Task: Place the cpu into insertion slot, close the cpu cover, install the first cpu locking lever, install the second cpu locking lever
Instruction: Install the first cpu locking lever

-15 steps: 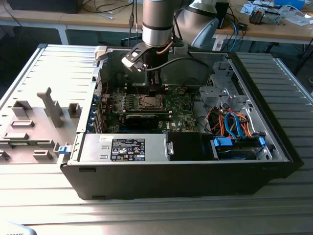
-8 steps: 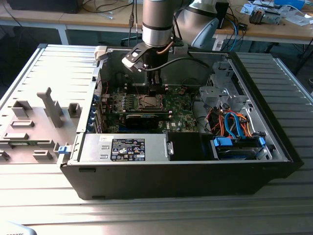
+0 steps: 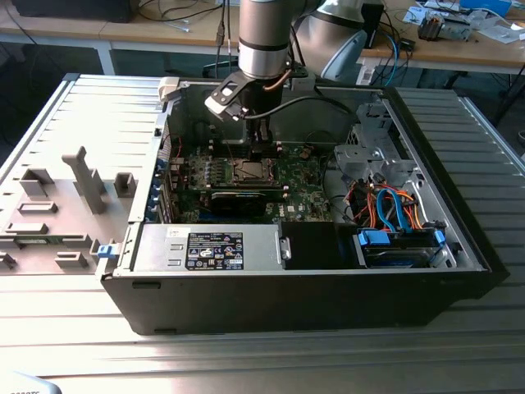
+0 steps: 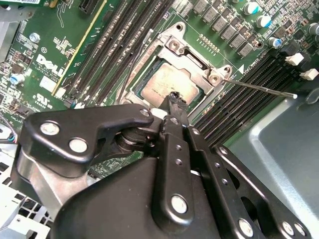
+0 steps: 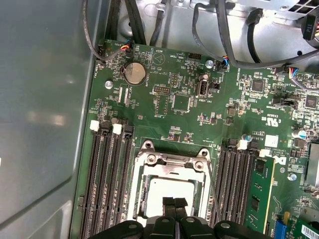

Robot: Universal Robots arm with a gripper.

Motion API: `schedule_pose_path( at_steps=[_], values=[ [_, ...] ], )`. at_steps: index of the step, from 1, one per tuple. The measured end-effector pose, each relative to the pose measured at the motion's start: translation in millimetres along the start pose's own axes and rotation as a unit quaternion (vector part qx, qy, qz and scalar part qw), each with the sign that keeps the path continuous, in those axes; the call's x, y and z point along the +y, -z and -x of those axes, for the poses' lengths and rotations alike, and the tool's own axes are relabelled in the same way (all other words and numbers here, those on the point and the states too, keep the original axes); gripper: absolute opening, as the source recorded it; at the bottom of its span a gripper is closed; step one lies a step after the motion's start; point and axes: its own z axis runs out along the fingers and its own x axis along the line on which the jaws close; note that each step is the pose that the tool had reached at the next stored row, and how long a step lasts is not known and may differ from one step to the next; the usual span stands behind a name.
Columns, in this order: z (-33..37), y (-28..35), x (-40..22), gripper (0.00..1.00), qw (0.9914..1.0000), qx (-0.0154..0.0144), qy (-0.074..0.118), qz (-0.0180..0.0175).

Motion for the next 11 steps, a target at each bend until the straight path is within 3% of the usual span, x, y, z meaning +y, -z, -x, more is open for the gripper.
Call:
schedule_pose_path(
  at_steps=[11],
  values=[
    [0.0,0.0,0.0,0.11,0.99988,-0.0003,0.015,0.0010]
  ],
)
